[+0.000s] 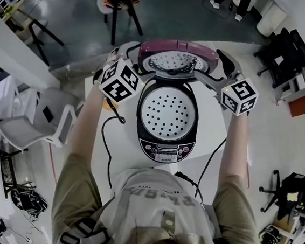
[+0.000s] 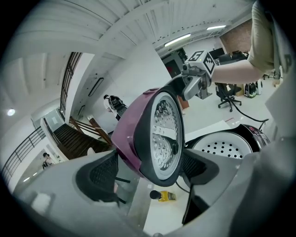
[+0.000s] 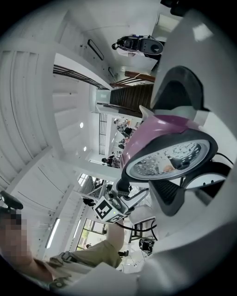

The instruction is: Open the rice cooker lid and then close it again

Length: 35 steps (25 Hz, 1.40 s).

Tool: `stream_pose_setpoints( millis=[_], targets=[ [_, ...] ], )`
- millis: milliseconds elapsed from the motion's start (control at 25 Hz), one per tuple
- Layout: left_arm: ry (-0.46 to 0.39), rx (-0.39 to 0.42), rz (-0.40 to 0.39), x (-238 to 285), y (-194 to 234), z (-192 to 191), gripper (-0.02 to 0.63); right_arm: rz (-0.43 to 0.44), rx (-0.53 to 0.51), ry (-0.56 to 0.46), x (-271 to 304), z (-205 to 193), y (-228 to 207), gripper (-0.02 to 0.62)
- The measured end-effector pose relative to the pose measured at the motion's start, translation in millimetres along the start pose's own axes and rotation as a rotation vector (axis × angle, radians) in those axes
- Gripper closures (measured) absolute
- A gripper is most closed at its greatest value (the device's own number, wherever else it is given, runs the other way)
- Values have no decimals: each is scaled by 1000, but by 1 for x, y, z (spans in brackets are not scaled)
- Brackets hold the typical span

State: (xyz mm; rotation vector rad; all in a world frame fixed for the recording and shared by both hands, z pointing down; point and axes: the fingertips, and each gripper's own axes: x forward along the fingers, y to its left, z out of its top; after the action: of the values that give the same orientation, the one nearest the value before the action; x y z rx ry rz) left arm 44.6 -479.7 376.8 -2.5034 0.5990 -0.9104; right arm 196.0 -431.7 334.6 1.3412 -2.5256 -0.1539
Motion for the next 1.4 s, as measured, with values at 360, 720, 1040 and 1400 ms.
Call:
stream_pose_setpoints(
  millis=[360,720,1040,1400],
  targets=[
    [35,49,-15,-3,-5,-1,163,39,-3,14,0,0,11,146],
    [41,53,-31,-18,-24,-2,163,58,-9,14,-15,-2,28,146],
    [62,58,-38,-31,-43,-6,161,72,-20,24,-30,-8,47,146],
    [80,60,-49,-47,-72,-10,161,110,-41,47,-52,-18,73,146]
  ],
)
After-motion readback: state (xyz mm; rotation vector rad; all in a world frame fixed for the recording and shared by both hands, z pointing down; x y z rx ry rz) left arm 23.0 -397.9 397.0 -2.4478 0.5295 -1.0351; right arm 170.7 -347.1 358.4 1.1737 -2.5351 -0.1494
